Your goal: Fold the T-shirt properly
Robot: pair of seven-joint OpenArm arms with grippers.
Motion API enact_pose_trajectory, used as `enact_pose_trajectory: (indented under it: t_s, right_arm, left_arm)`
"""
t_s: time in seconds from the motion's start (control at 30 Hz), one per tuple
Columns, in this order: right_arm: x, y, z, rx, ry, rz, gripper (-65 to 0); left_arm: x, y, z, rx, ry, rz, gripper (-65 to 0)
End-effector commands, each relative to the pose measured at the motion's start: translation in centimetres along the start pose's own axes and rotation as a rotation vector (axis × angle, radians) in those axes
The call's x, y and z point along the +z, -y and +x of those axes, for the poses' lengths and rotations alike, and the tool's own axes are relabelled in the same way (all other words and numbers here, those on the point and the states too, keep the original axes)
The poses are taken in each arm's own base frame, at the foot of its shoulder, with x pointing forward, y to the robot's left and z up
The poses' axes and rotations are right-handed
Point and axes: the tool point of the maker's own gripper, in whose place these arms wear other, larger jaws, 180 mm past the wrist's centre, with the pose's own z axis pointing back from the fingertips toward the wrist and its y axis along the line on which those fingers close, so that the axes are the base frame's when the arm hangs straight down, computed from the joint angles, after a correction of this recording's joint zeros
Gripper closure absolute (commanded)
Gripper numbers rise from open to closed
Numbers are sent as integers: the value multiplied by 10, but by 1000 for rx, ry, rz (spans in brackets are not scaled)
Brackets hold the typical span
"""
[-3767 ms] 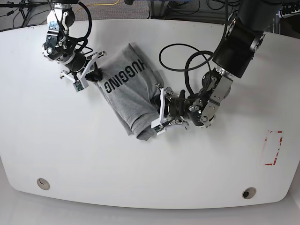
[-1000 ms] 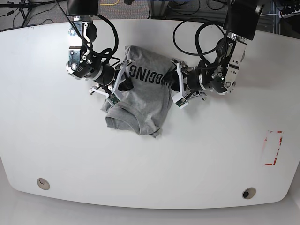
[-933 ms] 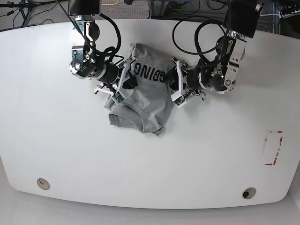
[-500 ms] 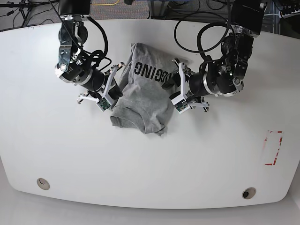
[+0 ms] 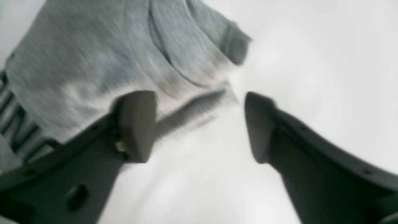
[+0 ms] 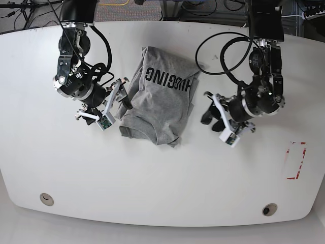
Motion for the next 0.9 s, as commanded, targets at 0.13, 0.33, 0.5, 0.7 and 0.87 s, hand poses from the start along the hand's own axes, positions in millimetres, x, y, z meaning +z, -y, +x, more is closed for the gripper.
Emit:
enact_pose_trajectory:
  t_s: [0.13, 0.33, 0.5, 0.7, 0.87]
  right_arm:
    - [-13, 17, 14, -106, 60, -12, -465]
    - [-29, 28, 11, -178, 51, 3, -415]
    - [-38, 33, 14, -197, 45, 15, -411]
    - [-47, 27, 14, -223, 42, 40, -387]
    - [-53, 25, 17, -240, 62, 54, -211]
  left_arm:
    - [24, -43, 8, 24, 50, 89, -225]
    - [33, -55, 2, -1, 23, 119, -225]
    - [39, -61, -8, -10, -8, 133, -225]
    - [39, -61, -12, -8, -16, 131, -225]
    - [38, -60, -16, -3, -23, 129, -225]
